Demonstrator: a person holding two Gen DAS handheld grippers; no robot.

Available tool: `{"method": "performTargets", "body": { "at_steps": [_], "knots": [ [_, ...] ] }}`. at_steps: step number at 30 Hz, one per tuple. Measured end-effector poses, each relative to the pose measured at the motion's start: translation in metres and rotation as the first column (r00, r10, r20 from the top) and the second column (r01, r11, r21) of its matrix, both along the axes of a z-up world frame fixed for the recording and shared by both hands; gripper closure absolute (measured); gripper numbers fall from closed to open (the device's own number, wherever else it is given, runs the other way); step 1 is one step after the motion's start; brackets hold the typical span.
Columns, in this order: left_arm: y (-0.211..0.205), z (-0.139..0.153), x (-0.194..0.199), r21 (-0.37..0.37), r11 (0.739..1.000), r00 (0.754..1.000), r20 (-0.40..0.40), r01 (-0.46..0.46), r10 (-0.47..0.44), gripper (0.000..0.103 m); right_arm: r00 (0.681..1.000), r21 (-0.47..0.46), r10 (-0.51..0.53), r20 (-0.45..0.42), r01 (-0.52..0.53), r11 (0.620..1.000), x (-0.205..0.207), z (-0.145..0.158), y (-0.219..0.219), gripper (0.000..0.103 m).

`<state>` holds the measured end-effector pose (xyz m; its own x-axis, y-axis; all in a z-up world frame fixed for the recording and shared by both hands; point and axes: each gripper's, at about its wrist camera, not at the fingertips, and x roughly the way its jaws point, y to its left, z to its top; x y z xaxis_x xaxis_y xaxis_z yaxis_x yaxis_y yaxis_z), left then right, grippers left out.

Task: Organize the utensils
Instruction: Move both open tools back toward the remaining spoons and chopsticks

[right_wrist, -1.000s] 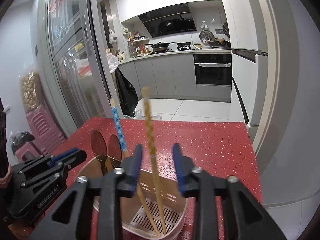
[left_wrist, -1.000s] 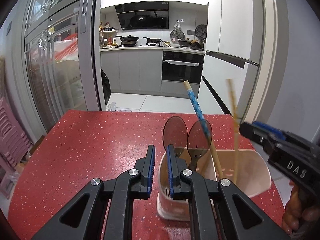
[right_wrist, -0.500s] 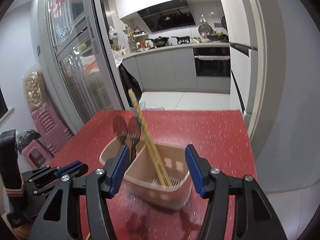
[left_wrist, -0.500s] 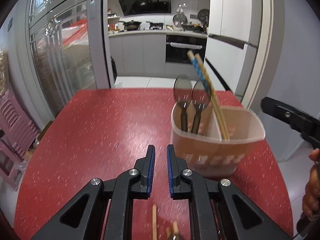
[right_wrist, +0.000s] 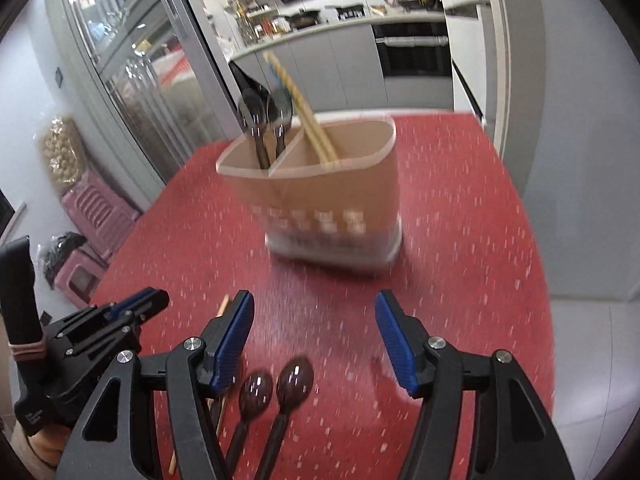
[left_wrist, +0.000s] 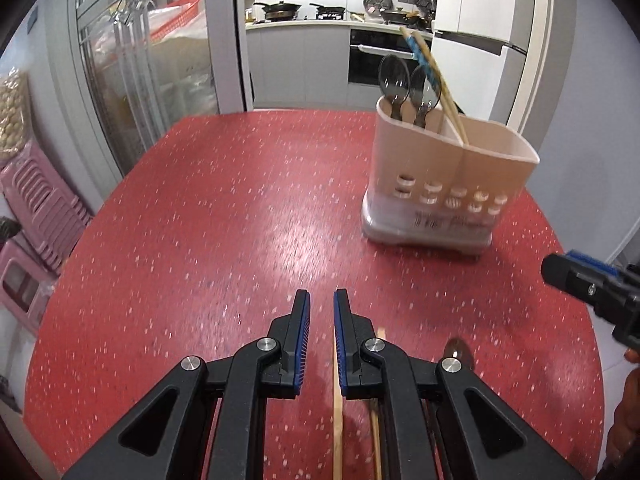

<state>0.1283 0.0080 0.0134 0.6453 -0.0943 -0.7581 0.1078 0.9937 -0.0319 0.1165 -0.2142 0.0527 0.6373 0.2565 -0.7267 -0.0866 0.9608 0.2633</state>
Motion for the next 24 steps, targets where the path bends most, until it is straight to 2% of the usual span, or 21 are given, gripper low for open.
{"method": "performTargets", "body": {
  "at_steps": [5, 12, 13, 14, 15, 18, 21, 24],
  "knots": [
    [0.007, -0.01, -0.016, -0.011, 1.0, 1.0, -0.02, -0.009, 0.008, 0.066, 0.999, -0.006, -0.004, -0.035, 0.003, 1.0, -0.013, -0.01, 0.006, 0.036],
    [0.02, -0.025, -0.035, -0.027, 0.999, 0.999, -0.038, -0.024, 0.023, 0.066, 0.997, -0.007, -0.017, -0.079, 0.017, 1.0, -0.029, -0.025, 0.01, 0.03],
    [0.022, -0.028, -0.038, -0.03, 0.999, 0.999, -0.04, -0.028, 0.027, 0.062, 0.996, -0.006, -0.018, -0.086, 0.018, 1.0, -0.031, -0.027, 0.01, 0.028],
    [0.025, -0.031, -0.041, -0.029, 0.999, 0.998, -0.045, -0.038, 0.037, 0.02, 0.996, -0.006, -0.019, -0.09, 0.018, 1.0, -0.034, -0.03, 0.011, 0.026],
    [0.028, -0.034, -0.042, -0.02, 0.998, 0.997, -0.05, -0.054, 0.053, 0.0, 0.995, -0.004, -0.02, -0.096, 0.02, 1.0, -0.036, -0.031, 0.012, 0.024],
    [0.033, -0.036, -0.048, 0.015, 0.997, 0.997, -0.015, -0.081, 0.081, 0.0, 0.993, -0.002, -0.026, -0.119, 0.026, 1.0, -0.042, -0.04, 0.013, 0.024],
    [0.036, -0.039, -0.048, 0.028, 0.996, 0.996, -0.041, -0.079, 0.08, 0.0, 0.988, 0.001, -0.035, -0.15, 0.035, 0.999, -0.046, -0.049, 0.014, 0.024],
    [0.044, -0.043, -0.047, 0.01, 0.996, 0.993, -0.073, -0.087, 0.088, 0.0, 0.983, 0.0, -0.036, -0.179, 0.037, 0.999, -0.049, -0.058, 0.018, 0.024]
  ]
}}
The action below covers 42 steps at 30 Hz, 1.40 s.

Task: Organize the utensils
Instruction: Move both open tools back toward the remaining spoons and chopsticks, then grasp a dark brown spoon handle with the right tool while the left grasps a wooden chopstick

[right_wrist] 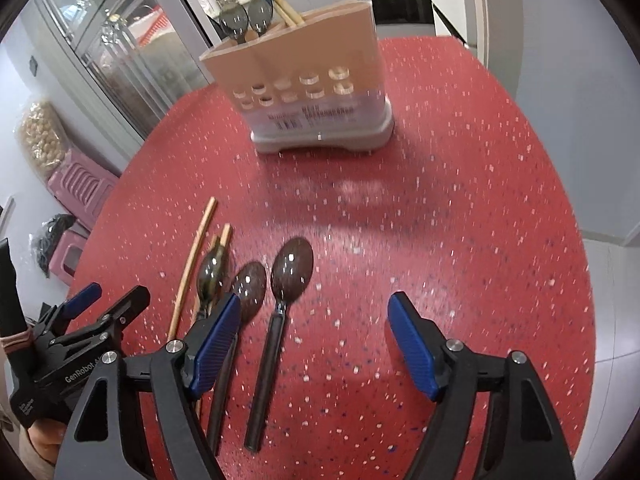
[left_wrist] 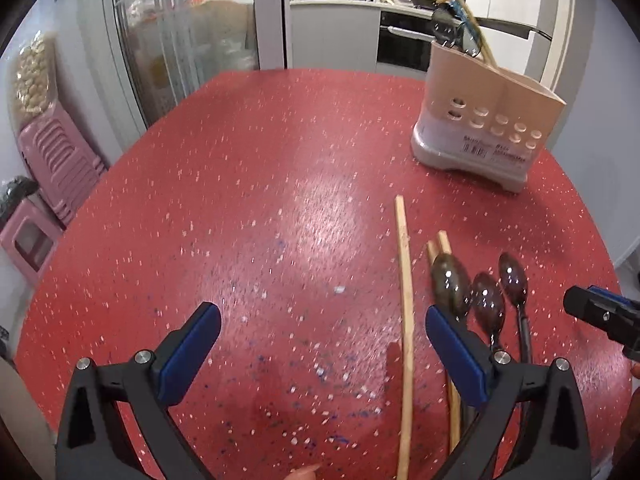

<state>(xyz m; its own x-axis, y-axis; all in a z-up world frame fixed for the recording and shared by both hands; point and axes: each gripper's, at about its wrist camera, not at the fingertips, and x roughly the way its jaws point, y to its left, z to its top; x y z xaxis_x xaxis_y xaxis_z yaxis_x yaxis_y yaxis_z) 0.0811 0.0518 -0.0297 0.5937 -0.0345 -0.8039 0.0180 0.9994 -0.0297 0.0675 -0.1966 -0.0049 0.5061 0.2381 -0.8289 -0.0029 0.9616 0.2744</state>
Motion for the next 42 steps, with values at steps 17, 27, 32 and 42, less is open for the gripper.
{"method": "performTargets", "body": {
  "at_steps": [17, 27, 32, 42],
  "knots": [
    [-0.01, -0.023, 0.004, 0.015, 0.997, 0.993, -0.087, 0.076, -0.075, 0.0, 0.995, -0.151, 0.034, -0.095, -0.048, 0.987, 0.005, -0.025, 0.03, 0.024],
    [-0.015, -0.034, 0.017, 0.031, 0.994, 0.991, -0.088, 0.101, -0.098, 0.0, 0.989, -0.295, 0.078, -0.123, -0.111, 0.949, 0.018, -0.033, 0.061, 0.036],
    [-0.019, -0.038, 0.027, 0.037, 0.992, 0.989, -0.091, 0.122, -0.118, 0.0, 0.982, -0.293, 0.098, -0.159, -0.142, 0.946, 0.025, -0.029, 0.067, 0.044],
    [-0.028, -0.035, 0.049, 0.019, 0.98, 0.972, -0.131, 0.2, -0.196, 0.0, 0.966, -0.268, 0.145, -0.216, -0.201, 0.942, 0.041, -0.027, 0.072, 0.087]
  ]
}}
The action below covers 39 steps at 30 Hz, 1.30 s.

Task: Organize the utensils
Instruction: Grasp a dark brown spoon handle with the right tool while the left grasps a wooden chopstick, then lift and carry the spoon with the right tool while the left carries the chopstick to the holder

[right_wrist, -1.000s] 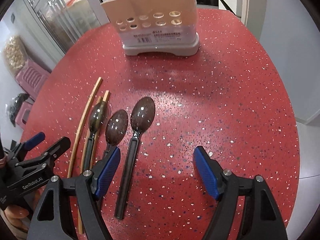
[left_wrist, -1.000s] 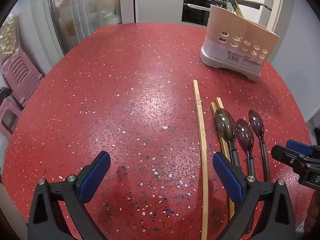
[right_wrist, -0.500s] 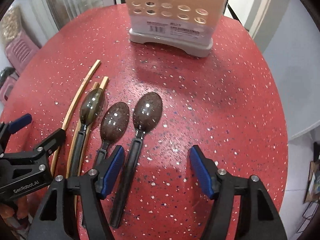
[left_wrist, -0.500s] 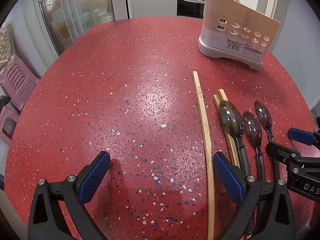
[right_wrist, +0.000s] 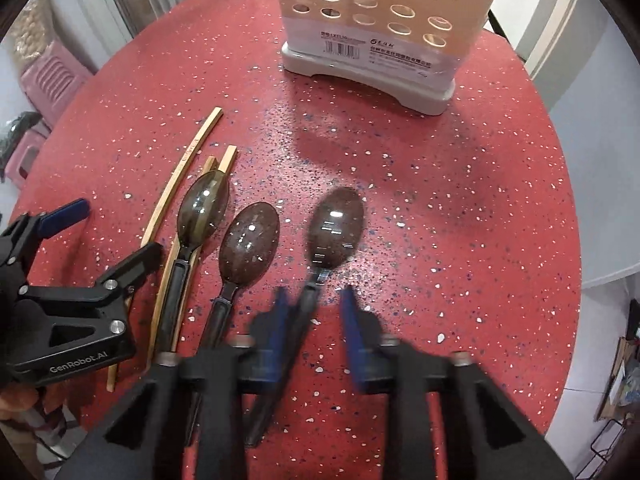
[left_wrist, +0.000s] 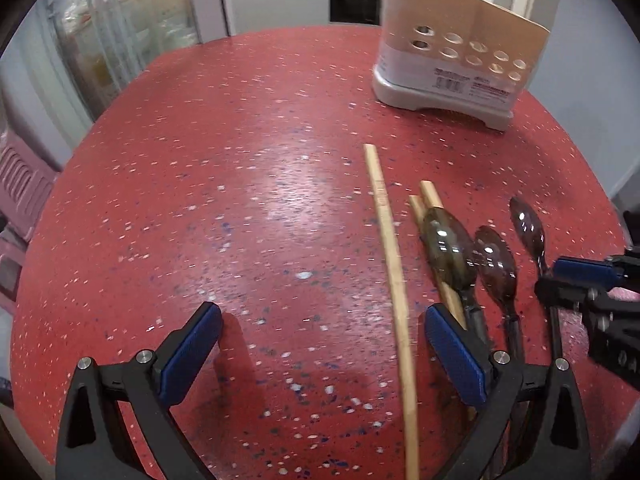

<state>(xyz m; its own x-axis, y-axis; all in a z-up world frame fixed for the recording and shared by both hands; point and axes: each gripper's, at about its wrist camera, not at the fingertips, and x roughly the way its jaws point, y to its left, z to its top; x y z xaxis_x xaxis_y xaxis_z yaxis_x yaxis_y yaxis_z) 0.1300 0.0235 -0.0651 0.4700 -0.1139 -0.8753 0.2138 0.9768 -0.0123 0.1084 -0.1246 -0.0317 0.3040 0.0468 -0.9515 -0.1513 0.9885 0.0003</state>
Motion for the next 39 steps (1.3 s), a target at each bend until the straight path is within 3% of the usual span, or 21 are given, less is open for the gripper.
{"method": "performTargets", "body": {
  "at_steps": [13, 14, 16, 17, 18, 20, 23, 25, 26, 27, 32, 34, 35, 37, 39],
  "knots": [
    [-0.025, 0.006, 0.03, 0.011, 0.993, 0.989, -0.09, 0.122, -0.12, 0.001, 0.999, 0.164, -0.011, 0.038, 0.004, 0.986, -0.013, 0.002, -0.04, 0.094],
    [-0.025, 0.008, 0.031, 0.007, 0.992, 0.988, -0.092, 0.128, -0.127, 0.007, 0.999, 0.177, -0.012, 0.045, 0.004, 0.984, -0.015, 0.003, -0.043, 0.101],
    [-0.028, 0.01, 0.032, 0.01, 0.991, 0.986, -0.093, 0.136, -0.135, 0.019, 0.999, 0.192, -0.012, 0.052, 0.002, 0.981, -0.018, 0.004, -0.052, 0.101],
    [-0.03, 0.012, 0.034, 0.01, 0.99, 0.985, -0.094, 0.144, -0.142, 0.027, 0.999, 0.189, -0.012, 0.048, 0.002, 0.982, -0.017, 0.003, -0.054, 0.101],
    [-0.033, 0.013, 0.033, 0.009, 0.989, 0.985, -0.09, 0.149, -0.148, 0.045, 0.999, 0.192, -0.013, 0.04, 0.005, 0.981, -0.017, 0.001, -0.057, 0.101],
    [-0.036, 0.015, 0.033, 0.01, 0.988, 0.984, -0.091, 0.156, -0.154, 0.062, 0.999, 0.207, -0.013, 0.029, 0.007, 0.978, -0.016, 0.0, -0.061, 0.101],
    [-0.036, 0.014, 0.033, 0.017, 0.988, 0.985, -0.081, 0.155, -0.153, 0.063, 1.0, 0.234, -0.002, 0.005, 0.001, 0.972, -0.011, 0.002, -0.069, 0.098],
    [-0.035, 0.014, 0.031, 0.012, 0.989, 0.986, -0.073, 0.148, -0.147, 0.063, 1.0, 0.236, 0.009, -0.003, -0.008, 0.972, -0.004, -0.002, -0.061, 0.082],
    [-0.035, 0.013, 0.031, 0.009, 0.99, 0.987, -0.07, 0.143, -0.142, 0.063, 1.0, 0.224, 0.016, 0.002, -0.016, 0.974, -0.003, -0.001, -0.06, 0.069],
    [-0.033, 0.014, 0.028, 0.009, 0.99, 0.988, -0.068, 0.141, -0.14, 0.063, 1.0, 0.213, 0.02, 0.005, -0.02, 0.977, -0.005, 0.0, -0.057, 0.066],
    [-0.034, 0.014, 0.017, 0.015, 0.989, 0.988, -0.052, 0.145, -0.144, 0.063, 0.999, 0.118, 0.028, -0.027, -0.024, 0.993, 0.002, -0.002, -0.045, 0.067],
    [-0.034, 0.014, 0.009, 0.012, 0.989, 0.988, -0.044, 0.146, -0.145, 0.068, 0.999, 0.068, 0.032, -0.03, -0.03, 0.997, 0.004, -0.002, -0.036, 0.073],
    [-0.033, 0.014, 0.007, 0.007, 0.99, 0.989, -0.041, 0.144, -0.144, 0.071, 0.999, 0.032, 0.037, -0.027, -0.036, 0.999, 0.004, -0.002, -0.033, 0.09],
    [-0.031, 0.014, 0.002, -0.013, 0.99, 0.99, -0.036, 0.137, -0.138, 0.071, 0.998, 0.007, 0.057, -0.017, -0.057, 0.998, 0.004, -0.002, -0.027, 0.091],
    [-0.028, 0.015, -0.001, -0.034, 0.992, 0.992, -0.025, 0.122, -0.123, 0.071, 0.998, 0.042, 0.061, -0.009, -0.061, 0.997, 0.004, -0.002, -0.032, 0.091]
  ]
}}
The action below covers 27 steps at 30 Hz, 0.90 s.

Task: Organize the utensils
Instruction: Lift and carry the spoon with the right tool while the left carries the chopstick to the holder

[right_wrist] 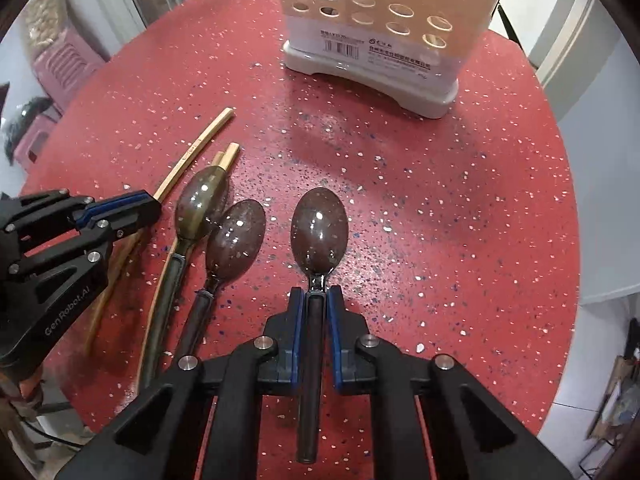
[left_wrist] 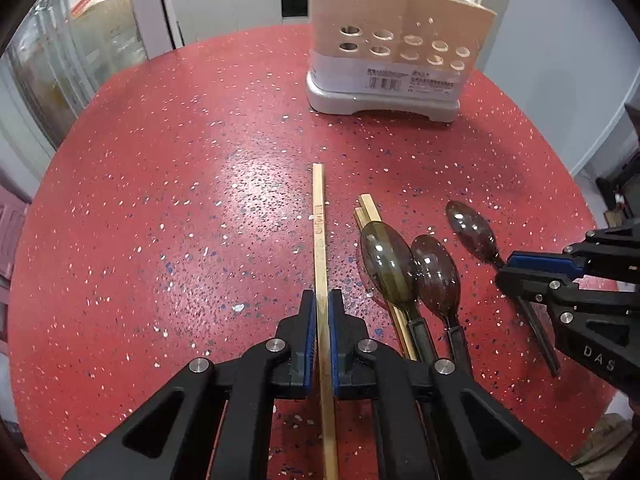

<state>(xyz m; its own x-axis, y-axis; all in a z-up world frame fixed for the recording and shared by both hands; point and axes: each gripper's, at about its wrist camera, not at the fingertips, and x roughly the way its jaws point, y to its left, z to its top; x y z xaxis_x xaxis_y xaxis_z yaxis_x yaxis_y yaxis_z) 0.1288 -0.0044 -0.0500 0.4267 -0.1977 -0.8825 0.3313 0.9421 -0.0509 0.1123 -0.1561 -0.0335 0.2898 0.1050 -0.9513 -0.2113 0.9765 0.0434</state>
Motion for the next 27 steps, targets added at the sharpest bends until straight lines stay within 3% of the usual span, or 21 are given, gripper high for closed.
{"method": "performTargets", "body": {
  "at_steps": [7, 15, 20, 27],
  "knots": [
    [0.019, 0.015, -0.015, -0.092, 0.994, 0.997, 0.048, -0.052, 0.056, 0.071, 0.998, 0.156, -0.041, 0.056, 0.031, 0.987, -0.014, 0.015, -0.034, 0.091],
    [0.029, 0.056, -0.022, -0.17, 0.981, 0.985, 0.126, -0.098, 0.12, 0.071, 0.976, 0.299, -0.063, 0.211, -0.003, 0.954, -0.023, 0.068, -0.054, 0.091],
    [0.03, 0.09, -0.012, -0.235, 0.966, 0.973, 0.173, -0.108, 0.151, 0.071, 0.946, 0.352, -0.093, 0.312, -0.024, 0.936, -0.019, 0.11, -0.062, 0.091],
    [0.019, 0.133, 0.009, -0.289, 0.953, 0.953, 0.25, -0.094, 0.17, 0.071, 0.912, 0.378, -0.131, 0.389, -0.028, 0.925, 0.006, 0.144, -0.069, 0.091]
  ]
}}
